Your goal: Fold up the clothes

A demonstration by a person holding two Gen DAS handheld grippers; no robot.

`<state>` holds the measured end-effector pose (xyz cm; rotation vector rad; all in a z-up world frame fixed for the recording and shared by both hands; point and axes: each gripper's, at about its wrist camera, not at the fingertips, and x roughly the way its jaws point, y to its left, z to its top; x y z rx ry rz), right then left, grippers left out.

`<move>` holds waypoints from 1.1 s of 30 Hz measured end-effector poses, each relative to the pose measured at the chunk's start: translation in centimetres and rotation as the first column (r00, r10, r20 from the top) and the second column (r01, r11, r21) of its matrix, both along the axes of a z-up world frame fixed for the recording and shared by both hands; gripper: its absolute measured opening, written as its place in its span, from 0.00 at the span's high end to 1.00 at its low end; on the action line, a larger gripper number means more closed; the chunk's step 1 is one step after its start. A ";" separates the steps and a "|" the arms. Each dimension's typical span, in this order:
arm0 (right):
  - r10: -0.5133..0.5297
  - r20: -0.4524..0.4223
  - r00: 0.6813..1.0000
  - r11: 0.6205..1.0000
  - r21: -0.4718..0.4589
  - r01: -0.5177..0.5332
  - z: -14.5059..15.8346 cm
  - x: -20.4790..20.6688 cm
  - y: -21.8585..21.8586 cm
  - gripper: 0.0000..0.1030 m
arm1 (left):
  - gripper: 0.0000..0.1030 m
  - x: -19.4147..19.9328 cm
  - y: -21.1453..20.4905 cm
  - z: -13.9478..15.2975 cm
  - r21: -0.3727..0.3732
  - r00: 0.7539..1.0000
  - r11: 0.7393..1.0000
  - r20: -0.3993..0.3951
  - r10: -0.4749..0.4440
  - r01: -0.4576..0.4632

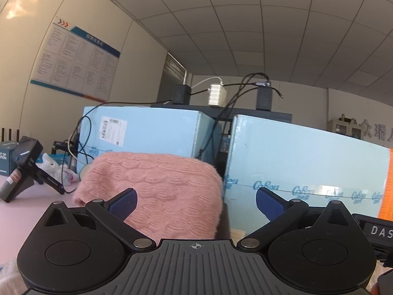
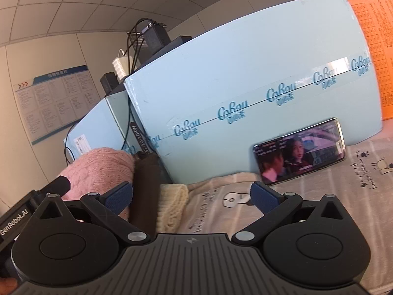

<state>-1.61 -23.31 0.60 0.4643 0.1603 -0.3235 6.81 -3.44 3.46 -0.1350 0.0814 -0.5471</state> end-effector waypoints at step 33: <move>0.190 0.049 0.980 0.923 -0.348 -0.162 -2.6 0.4 0.7 0.00 | 0.00 -3.3 -2.4 -3.4 0.113 0.923 0.924 0.171 0.344 -0.365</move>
